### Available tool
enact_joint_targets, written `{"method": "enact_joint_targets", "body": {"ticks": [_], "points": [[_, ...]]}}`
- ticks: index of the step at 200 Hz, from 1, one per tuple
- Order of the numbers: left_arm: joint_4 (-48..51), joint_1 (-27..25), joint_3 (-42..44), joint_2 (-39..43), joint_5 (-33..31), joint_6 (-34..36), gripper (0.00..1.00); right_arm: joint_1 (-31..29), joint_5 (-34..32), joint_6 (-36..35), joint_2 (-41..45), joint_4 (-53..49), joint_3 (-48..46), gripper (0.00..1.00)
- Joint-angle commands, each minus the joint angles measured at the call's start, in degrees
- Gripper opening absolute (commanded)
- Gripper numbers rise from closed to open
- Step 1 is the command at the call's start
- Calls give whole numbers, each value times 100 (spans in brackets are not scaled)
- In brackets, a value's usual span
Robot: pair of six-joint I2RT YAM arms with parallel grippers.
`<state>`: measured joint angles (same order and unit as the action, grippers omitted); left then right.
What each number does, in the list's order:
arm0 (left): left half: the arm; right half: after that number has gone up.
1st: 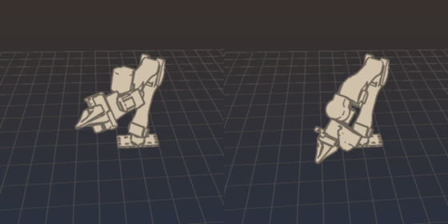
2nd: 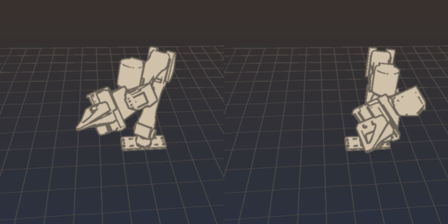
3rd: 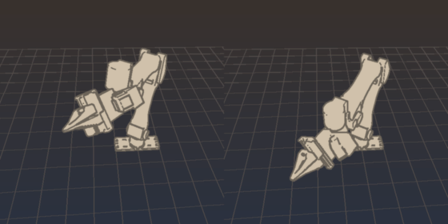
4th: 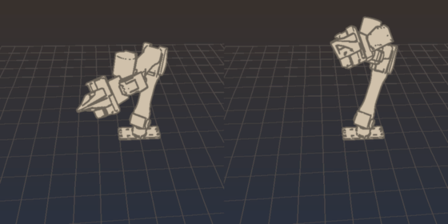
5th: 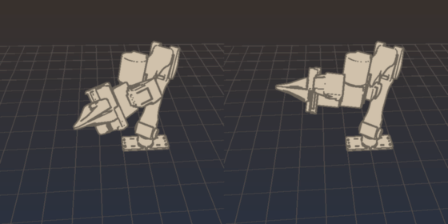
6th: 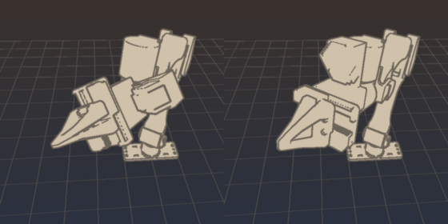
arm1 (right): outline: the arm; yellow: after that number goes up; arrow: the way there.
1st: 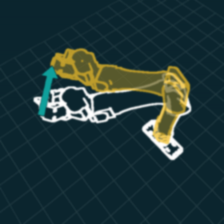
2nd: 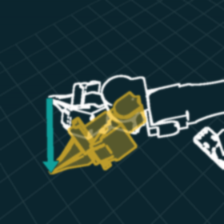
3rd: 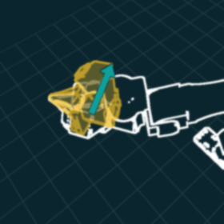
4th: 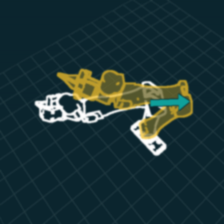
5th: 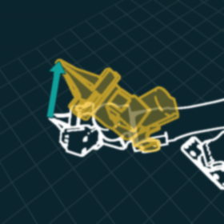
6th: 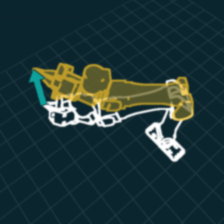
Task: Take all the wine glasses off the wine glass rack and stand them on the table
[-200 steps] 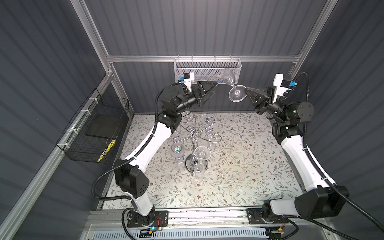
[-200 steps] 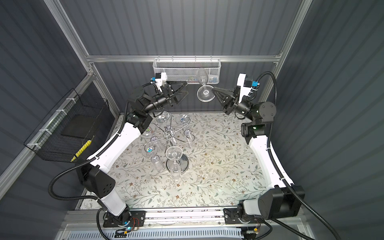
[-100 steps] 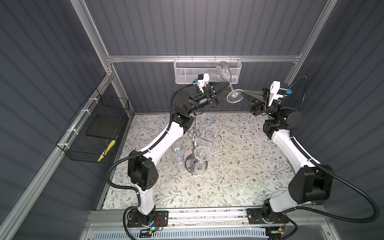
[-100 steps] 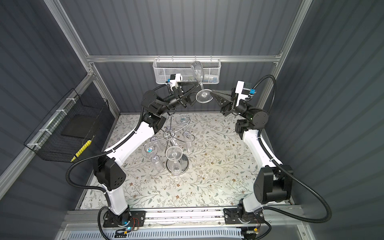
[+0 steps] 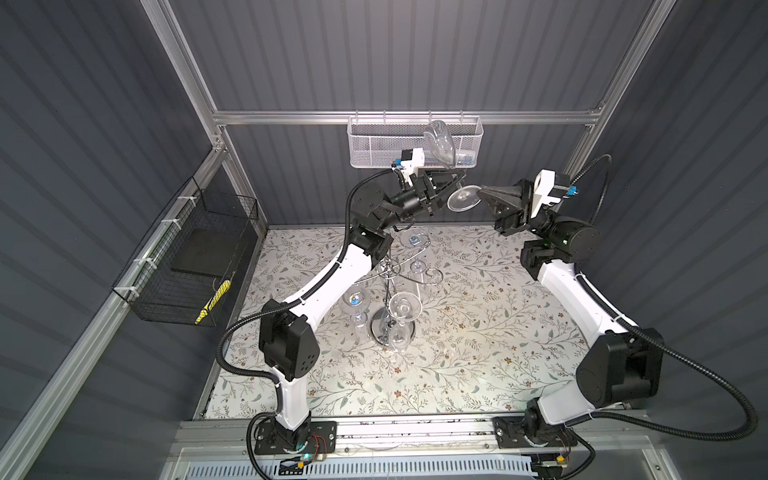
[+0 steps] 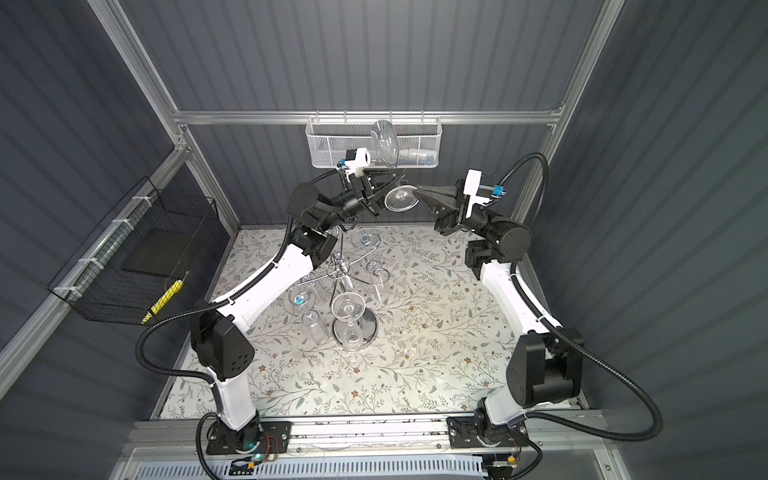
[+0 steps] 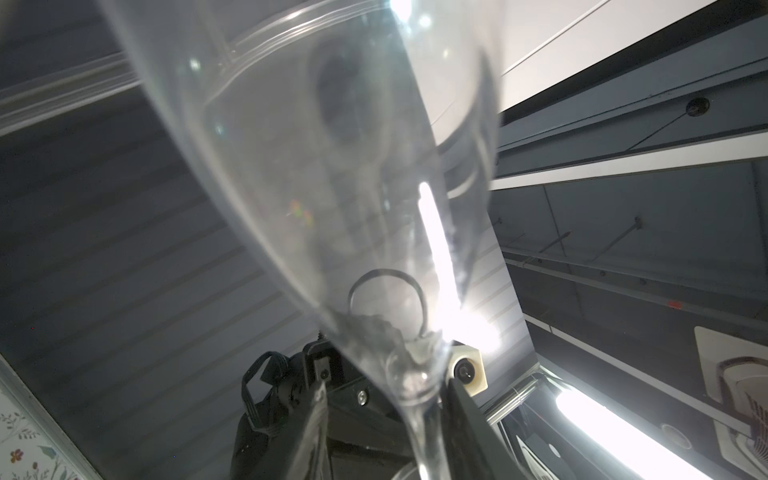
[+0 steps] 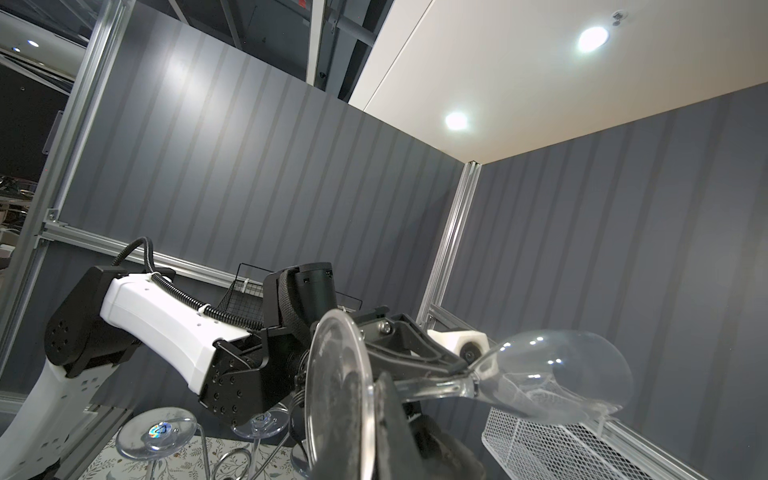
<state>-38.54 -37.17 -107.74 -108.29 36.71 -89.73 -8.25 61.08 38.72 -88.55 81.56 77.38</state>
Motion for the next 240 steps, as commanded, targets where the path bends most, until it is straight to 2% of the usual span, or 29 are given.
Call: {"method": "enact_joint_targets", "body": {"ticks": [1,42,87,107,109,125,128,130,131,133,159,183,216,240], "points": [[-311,1,-102,-43,-41,-50,37,-10,-11,-141,155,310,-30,0],[-355,-23,-47,-16,-42,-91,22,-16,12,-158,131,311,-48,0],[-420,-36,-36,-47,-63,-168,0,-19,75,-154,142,310,-68,0],[-526,-36,-41,-65,-84,-244,0,-19,118,-145,161,313,-98,0],[-537,-36,-48,-70,-80,-252,0,-19,109,-148,162,314,-105,1],[-590,-35,-78,-86,-80,-277,0,-22,21,-192,211,293,-193,50],[-597,-34,-80,-87,-83,-281,0,-11,6,-197,223,288,-205,69],[-600,-36,-80,-87,-82,-281,0,-10,-2,-202,235,283,-212,88],[-605,-36,-84,-87,-79,-281,0,-10,-1,-200,234,278,-218,94],[-609,-36,-88,-87,-81,-281,0,-10,-9,-194,238,281,-222,97],[-574,-36,-188,-83,-45,-165,0,16,-223,-146,342,263,-312,99],[-263,-36,-362,-30,66,160,0,25,-775,-93,506,207,-517,99],[1132,-36,-751,236,265,1826,0,25,-1583,-212,966,-366,-826,99],[2122,-27,-895,537,235,3369,0,-18,-2646,-456,1498,-1870,-997,99]]}}
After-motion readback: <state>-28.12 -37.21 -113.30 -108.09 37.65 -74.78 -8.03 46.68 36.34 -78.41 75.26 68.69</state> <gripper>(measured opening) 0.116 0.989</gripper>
